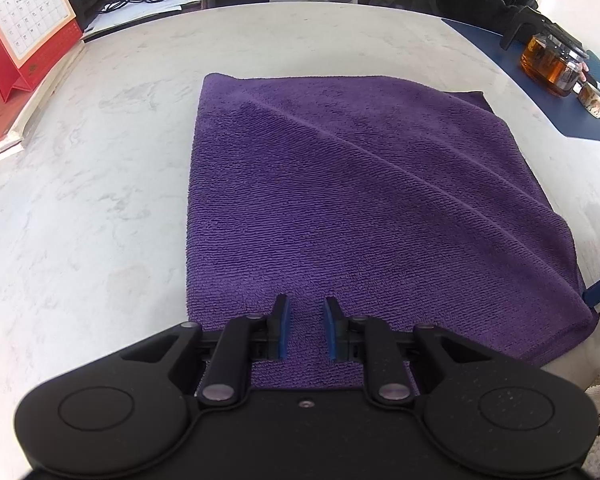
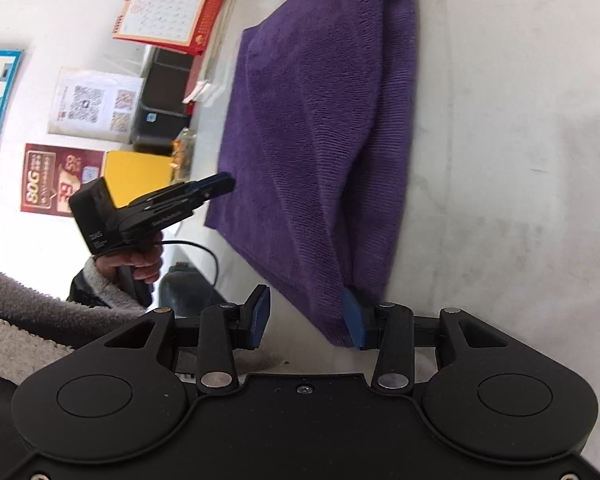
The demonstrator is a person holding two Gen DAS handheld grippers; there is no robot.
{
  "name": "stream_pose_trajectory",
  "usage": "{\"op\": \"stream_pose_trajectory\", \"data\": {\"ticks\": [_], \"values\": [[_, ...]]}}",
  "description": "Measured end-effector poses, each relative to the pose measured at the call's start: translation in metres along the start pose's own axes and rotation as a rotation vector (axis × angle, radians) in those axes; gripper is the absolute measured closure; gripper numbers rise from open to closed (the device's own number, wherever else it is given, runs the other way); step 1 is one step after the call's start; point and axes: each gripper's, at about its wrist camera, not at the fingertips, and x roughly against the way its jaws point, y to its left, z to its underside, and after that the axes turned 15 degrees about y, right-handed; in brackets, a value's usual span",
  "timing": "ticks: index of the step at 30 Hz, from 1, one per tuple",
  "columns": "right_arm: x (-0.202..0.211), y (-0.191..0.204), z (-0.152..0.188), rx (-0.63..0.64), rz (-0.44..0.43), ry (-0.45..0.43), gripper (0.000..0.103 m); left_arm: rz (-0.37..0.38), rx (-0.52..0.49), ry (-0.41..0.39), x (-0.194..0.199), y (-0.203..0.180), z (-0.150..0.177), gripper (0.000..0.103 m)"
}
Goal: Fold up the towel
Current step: 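Close the right gripper on the towel corner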
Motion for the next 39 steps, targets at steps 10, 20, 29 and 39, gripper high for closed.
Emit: {"op": "stream_pose_trajectory", "data": {"ticks": [10,20,29,39], "values": [[-0.004,0.008,0.002,0.002,0.035,-0.082,0.063,0.031,-0.028,-0.004,0.0,0.005,0.001,0.086],[-0.001,0.011,-0.009,0.011,0.093,-0.205,0.063,0.047,-0.062,-0.002,-0.001,0.007,0.001,0.086],[0.007,0.007,-0.012,0.025,0.073,-0.26,0.063,0.045,-0.06,-0.002,-0.001,0.007,0.001,0.086],[0.009,0.011,-0.031,0.08,0.153,-0.269,0.063,0.039,-0.066,0.004,-0.001,0.004,0.0,0.082]]}}
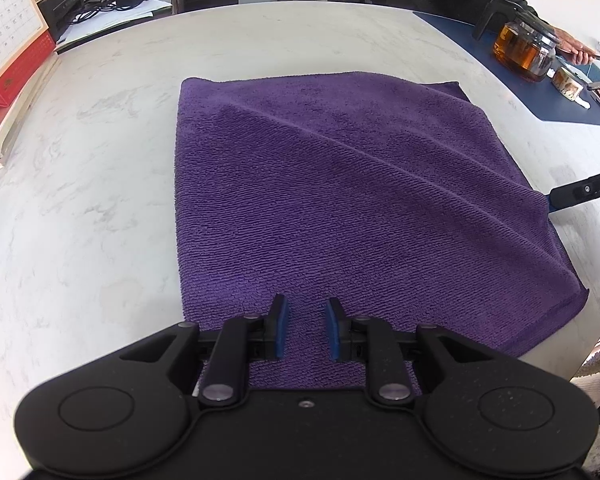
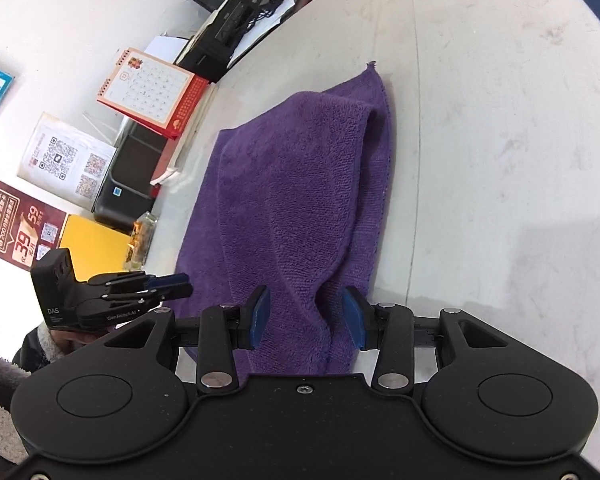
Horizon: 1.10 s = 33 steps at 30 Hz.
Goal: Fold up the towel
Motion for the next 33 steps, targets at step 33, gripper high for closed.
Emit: {"op": "stream_pose_trajectory", "data": {"ticks": [33], "values": [[-0.009,-0.006,-0.024,0.055,-0.195,0.2,0.101,0.134,-0.061,-0.089,0.026,-0.172,0.031,0.082]]}}
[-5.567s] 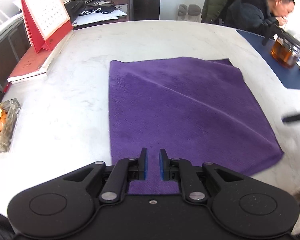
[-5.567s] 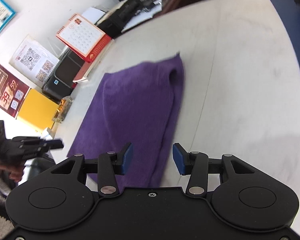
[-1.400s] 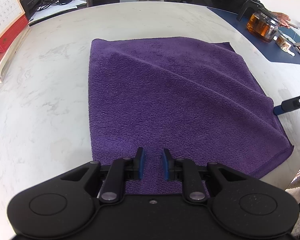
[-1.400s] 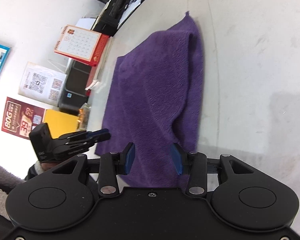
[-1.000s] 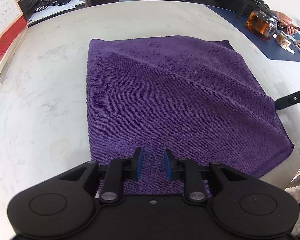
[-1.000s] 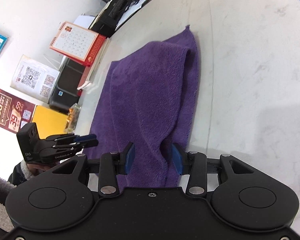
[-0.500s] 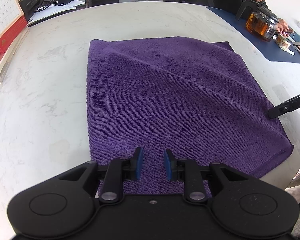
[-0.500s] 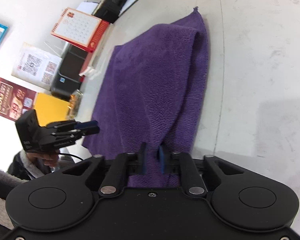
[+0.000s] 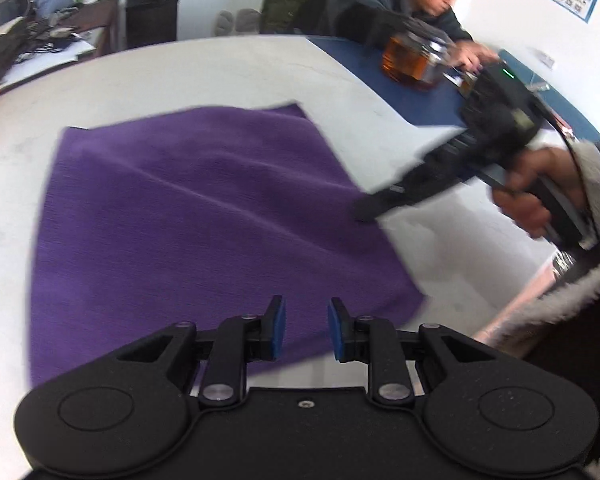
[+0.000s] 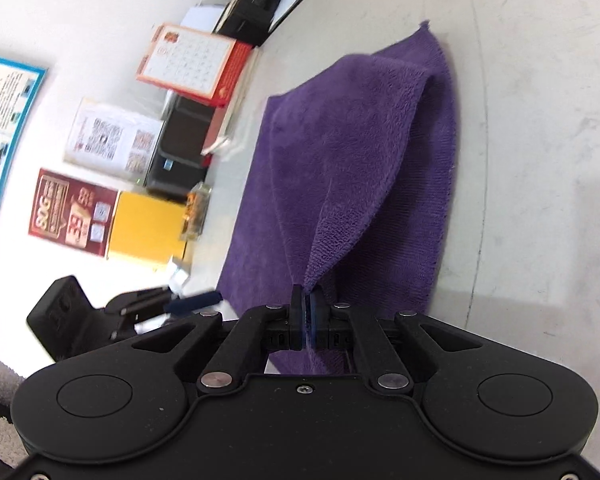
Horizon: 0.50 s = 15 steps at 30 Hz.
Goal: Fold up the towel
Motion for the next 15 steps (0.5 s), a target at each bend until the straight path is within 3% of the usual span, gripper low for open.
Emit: {"op": "stream_pose_trajectory", "data": {"ticks": [3,8,15], "values": [[-0.002,-0.003,-0.005,0.047,-0.011,0.071,0.099,0.018,0.038,-0.001,-0.021,-0.036,0.003,0.082],[0.001,-0.009,-0.012,0.127,-0.006,0.145,0.097,-0.041,0.107,-0.011,-0.047,-0.07,0.005,0.082],[0.004,-0.007,-0.012,0.237,0.007,0.199,0.078,-0.098,0.167,-0.053,-0.054,-0.078,0.007,0.082]]}}
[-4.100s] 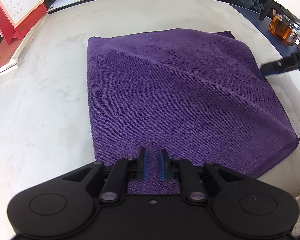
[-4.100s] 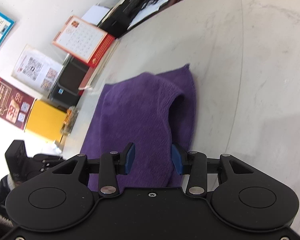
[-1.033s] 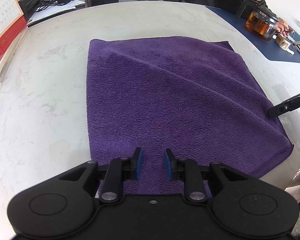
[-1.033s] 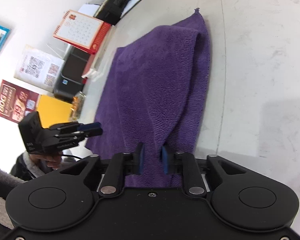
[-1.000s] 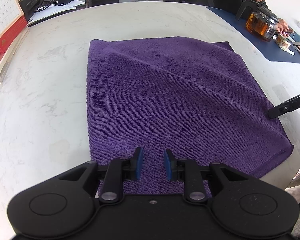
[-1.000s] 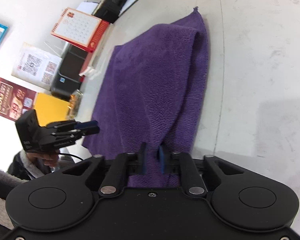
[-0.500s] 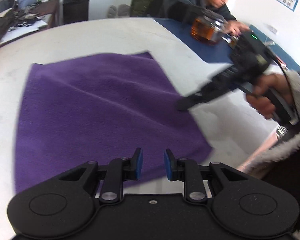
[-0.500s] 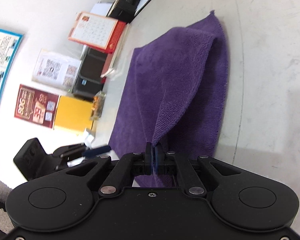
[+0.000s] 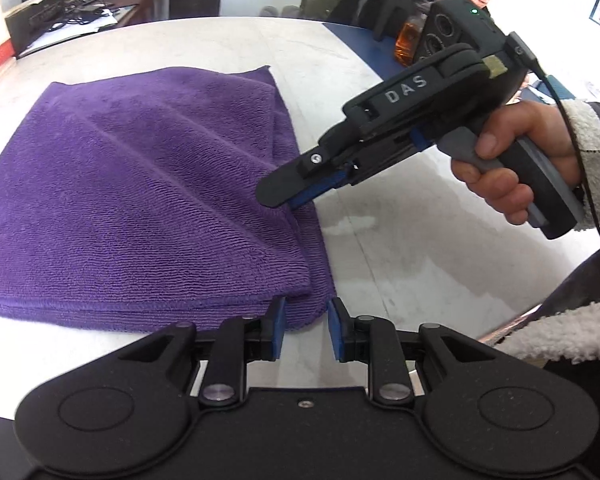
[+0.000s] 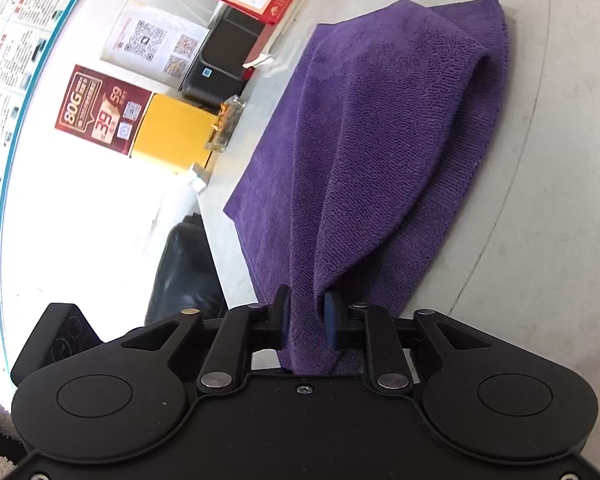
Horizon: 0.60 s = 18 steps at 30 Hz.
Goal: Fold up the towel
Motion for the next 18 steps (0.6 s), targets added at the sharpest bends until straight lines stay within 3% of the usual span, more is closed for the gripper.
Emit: {"op": "stream_pose_trajectory", "data": {"ticks": [9,14,18], "values": [[-0.017,0.0,0.016,0.013,-0.06,0.072,0.078,-0.044,-0.009,0.011,0.0,-0.005,-0.002,0.082],[-0.013,-0.003,0.017,-0.018,-0.024,0.023,0.078,-0.039,-0.012,0.013,-0.001,-0.001,-0.001,0.082],[-0.02,-0.004,0.021,-0.038,-0.057,0.078,0.078,-0.036,-0.013,0.014,0.0,0.0,-0.001,0.082]]}}
